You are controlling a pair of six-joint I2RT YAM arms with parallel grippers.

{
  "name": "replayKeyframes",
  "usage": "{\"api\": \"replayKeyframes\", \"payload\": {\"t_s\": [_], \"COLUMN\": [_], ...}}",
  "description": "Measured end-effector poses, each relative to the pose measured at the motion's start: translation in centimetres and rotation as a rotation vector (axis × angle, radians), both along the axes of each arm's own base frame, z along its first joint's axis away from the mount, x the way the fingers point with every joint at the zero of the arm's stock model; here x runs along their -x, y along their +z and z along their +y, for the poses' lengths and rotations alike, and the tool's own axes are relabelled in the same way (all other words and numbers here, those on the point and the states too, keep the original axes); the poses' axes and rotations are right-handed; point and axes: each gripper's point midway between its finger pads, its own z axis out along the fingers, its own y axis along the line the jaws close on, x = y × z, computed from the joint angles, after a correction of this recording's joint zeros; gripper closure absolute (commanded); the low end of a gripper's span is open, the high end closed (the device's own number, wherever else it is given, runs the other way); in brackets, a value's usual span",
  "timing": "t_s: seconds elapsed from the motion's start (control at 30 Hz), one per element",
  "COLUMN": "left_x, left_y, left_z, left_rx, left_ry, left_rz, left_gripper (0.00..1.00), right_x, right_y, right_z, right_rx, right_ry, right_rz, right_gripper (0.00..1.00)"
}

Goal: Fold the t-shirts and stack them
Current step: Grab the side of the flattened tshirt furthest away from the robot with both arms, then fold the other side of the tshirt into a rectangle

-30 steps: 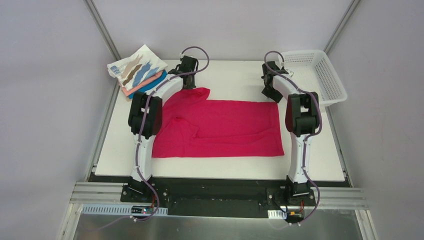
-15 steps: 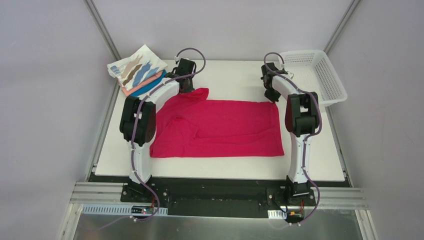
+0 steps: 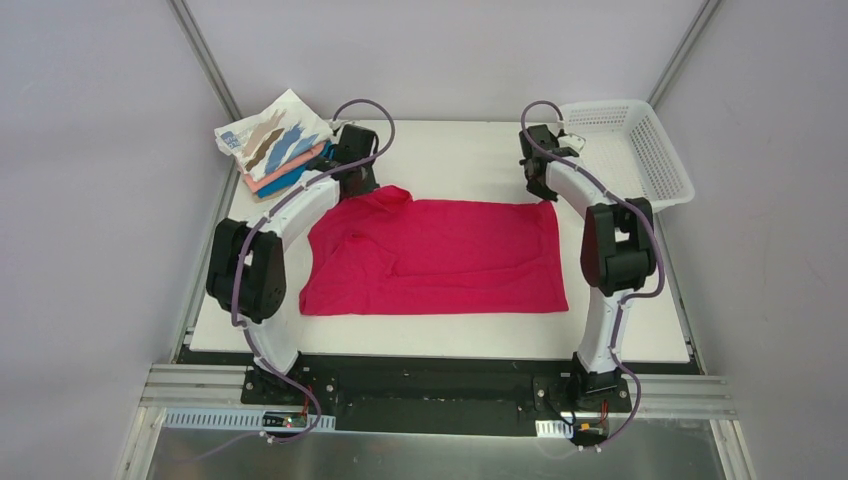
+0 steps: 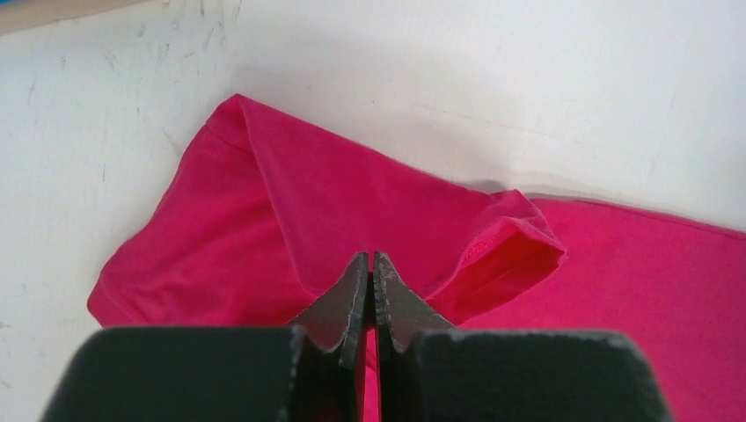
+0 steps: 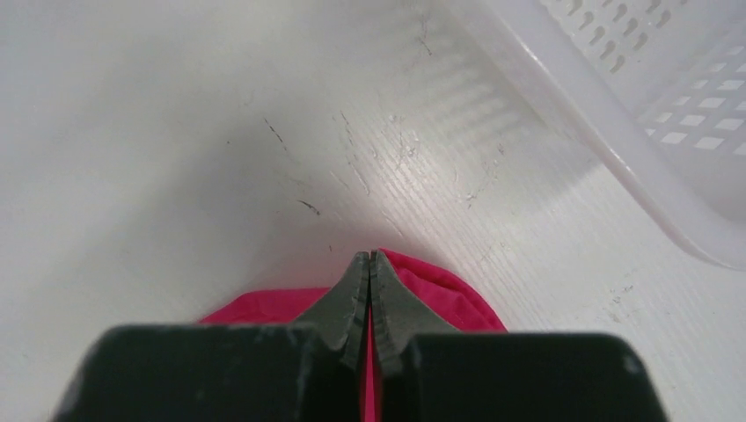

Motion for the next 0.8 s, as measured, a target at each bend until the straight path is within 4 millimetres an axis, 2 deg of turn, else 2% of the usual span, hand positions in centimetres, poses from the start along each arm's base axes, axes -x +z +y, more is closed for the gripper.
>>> {"api": "replayKeyframes", "payload": {"t_s": [0.17, 0.4, 0.57, 0.7, 0.8], "left_x": [2.5, 7.9, 11.2, 13.6, 15.3], "left_y": [0.5, 0.9, 2.2, 2.9, 3.0], "left_z": [-0.1, 0.5, 0.4, 0.5, 0.8], "left_rx": [0.008, 0.032, 0.055, 0.082, 0.093], "left_ry": [-0.005, 0.025, 0.029, 0.044, 0.064], "left_rz": [0.005, 0.044, 0.041, 0.035, 0.044], "left_gripper": [1.0, 1.0, 1.0, 1.0, 1.0], "right_x": [0.6, 2.9, 4.4, 4.6, 4.8], "right_y": [0.1, -1.0, 0.3, 1.6, 1.8], "right_z": [-0.1, -0.7, -1.0, -1.2, -1.2], "right_rx": [0.014, 0.042, 0.058, 0.063, 0.066], "right_ry": [0.017, 0.038, 0.053, 0.06, 0.068], "right_rz": [0.001, 0.057, 0.047, 0.013, 0.008], "right_gripper": [1.0, 1.0, 1.0, 1.0, 1.0]}}
